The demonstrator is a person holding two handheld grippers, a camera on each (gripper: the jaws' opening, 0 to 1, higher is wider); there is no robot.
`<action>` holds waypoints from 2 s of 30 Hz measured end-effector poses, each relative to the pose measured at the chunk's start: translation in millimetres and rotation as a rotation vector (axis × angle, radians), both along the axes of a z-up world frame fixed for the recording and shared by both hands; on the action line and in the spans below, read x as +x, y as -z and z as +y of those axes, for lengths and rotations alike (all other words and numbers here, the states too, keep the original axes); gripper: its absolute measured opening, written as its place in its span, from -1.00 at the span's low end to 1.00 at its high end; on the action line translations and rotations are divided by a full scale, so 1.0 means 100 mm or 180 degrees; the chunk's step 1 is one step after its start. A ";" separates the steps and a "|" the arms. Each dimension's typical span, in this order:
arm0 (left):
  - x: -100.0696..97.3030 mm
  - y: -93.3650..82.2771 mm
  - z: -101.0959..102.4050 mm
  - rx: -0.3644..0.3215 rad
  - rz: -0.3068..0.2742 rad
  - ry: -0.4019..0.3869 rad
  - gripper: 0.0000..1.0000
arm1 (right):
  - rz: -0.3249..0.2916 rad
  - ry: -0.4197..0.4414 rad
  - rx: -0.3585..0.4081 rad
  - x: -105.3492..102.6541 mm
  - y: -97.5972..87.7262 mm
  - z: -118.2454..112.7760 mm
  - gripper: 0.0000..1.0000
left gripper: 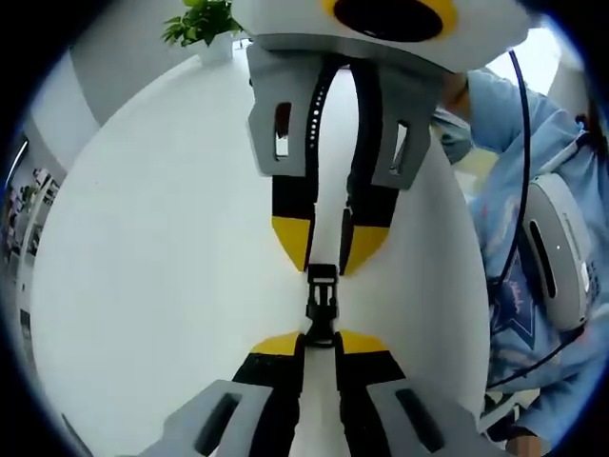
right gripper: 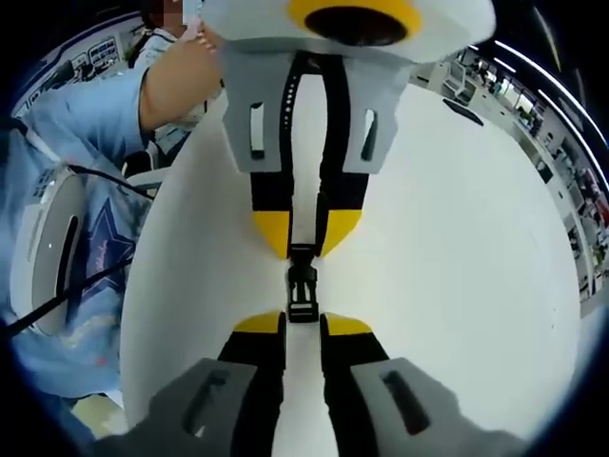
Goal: Snap the two parts of the plastic buckle together until the buckle closes and remains connected.
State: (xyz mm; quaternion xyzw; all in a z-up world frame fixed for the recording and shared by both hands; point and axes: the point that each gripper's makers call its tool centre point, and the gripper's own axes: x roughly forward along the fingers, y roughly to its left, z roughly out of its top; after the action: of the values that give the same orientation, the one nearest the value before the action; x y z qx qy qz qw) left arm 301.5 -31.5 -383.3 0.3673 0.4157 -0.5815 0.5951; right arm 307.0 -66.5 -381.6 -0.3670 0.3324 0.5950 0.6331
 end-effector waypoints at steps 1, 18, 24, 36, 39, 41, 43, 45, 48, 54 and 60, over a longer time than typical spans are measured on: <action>0.00 0.00 0.00 0.0006 -0.0003 0.0007 -0.77 | 0.0023 -0.0019 0.0004 -0.01 0.00 0.00 -0.77; -0.03 0.03 -0.01 0.0058 -0.0038 0.0046 -0.81 | -0.0032 -0.0085 0.0026 -0.01 0.01 0.04 -0.81; -0.05 0.04 -0.02 0.0045 -0.0023 0.0047 -0.81 | -0.0053 -0.0124 0.0044 -0.01 0.01 0.06 -0.81; -0.07 0.05 -0.04 0.0110 -0.0033 0.0044 -0.82 | -0.0073 -0.0144 0.0043 -0.02 0.02 0.04 -0.82; -0.07 0.05 -0.04 0.0129 -0.0034 0.0035 -0.83 | -0.0073 -0.0138 0.0045 -0.02 0.02 0.04 -0.83; -0.07 0.05 -0.04 0.0150 -0.0034 0.0036 -0.83 | -0.0081 -0.0149 0.0038 -0.03 0.02 0.04 -0.83; -0.08 0.05 -0.04 0.0169 -0.0040 0.0038 -0.83 | -0.0087 -0.0158 0.0030 -0.03 0.02 0.04 -0.83; -0.08 0.06 -0.04 0.0175 -0.0036 0.0035 -0.83 | -0.0091 -0.0165 0.0032 -0.03 0.02 0.04 -0.83; -0.07 0.06 -0.04 0.0181 -0.0042 0.0043 -0.84 | -0.0098 -0.0159 0.0047 -0.02 0.02 0.04 -0.84; -0.07 0.05 -0.04 0.0187 -0.0047 0.0071 -0.85 | -0.0129 -0.0225 0.0053 -0.02 0.01 0.05 -0.85; -0.06 0.05 -0.03 0.0202 -0.0061 0.0086 -0.86 | -0.0178 -0.0290 0.0043 -0.03 0.01 0.06 -0.86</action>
State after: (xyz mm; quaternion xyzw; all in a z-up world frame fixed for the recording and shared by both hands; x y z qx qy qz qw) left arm 295.0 -34.9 -387.8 0.3971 0.4232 -0.5724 0.5793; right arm 304.3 -60.3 -382.8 -0.3940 0.2935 0.6149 0.6169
